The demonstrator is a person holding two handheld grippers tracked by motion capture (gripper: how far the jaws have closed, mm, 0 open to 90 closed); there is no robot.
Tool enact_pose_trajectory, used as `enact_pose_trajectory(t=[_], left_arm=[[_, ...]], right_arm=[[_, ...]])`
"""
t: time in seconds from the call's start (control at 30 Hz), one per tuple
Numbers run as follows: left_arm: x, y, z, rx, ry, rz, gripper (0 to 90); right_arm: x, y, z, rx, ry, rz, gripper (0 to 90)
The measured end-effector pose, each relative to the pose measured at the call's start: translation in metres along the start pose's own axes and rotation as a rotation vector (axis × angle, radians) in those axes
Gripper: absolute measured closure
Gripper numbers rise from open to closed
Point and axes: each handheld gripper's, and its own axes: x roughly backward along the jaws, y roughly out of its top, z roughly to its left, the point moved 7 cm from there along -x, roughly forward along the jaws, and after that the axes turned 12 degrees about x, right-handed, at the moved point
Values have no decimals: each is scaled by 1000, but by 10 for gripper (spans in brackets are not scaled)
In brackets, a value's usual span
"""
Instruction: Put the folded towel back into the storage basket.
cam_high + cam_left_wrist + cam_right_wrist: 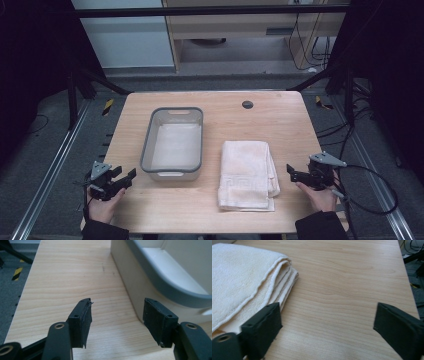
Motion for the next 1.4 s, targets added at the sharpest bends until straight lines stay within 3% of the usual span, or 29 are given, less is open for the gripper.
enact_pose_trajectory(t=[0.07, 0.13, 0.17, 0.4, 0.73, 1.1, 1.37, 1.4], left_arm=[[3, 0, -5, -4, -18, -7, 417], [5, 1, -7, -10, -18, -14, 433], [7, 1, -10, -11, -24, -20, 440], [16, 2, -29, -25, -77, -37, 484], [25, 5, -51, -34, -113, -75, 514], [28, 4, -70, -50, -141, -71, 489], [24, 3, -94, -98, -175, -50, 462], [23, 4, -102, -107, -186, -49, 457]], right_arm=[[5, 1, 0, 10, -8, -22, 272], [8, 2, 0, -5, 4, -36, 313], [13, 3, -1, -9, 3, -54, 375], [19, 5, -4, -14, 8, -82, 452], [17, 13, 5, 16, 45, -83, 450], [14, 30, 7, 25, 65, -103, 421], [13, 43, 8, 32, 87, -119, 373], [13, 45, 8, 37, 88, -124, 368]])
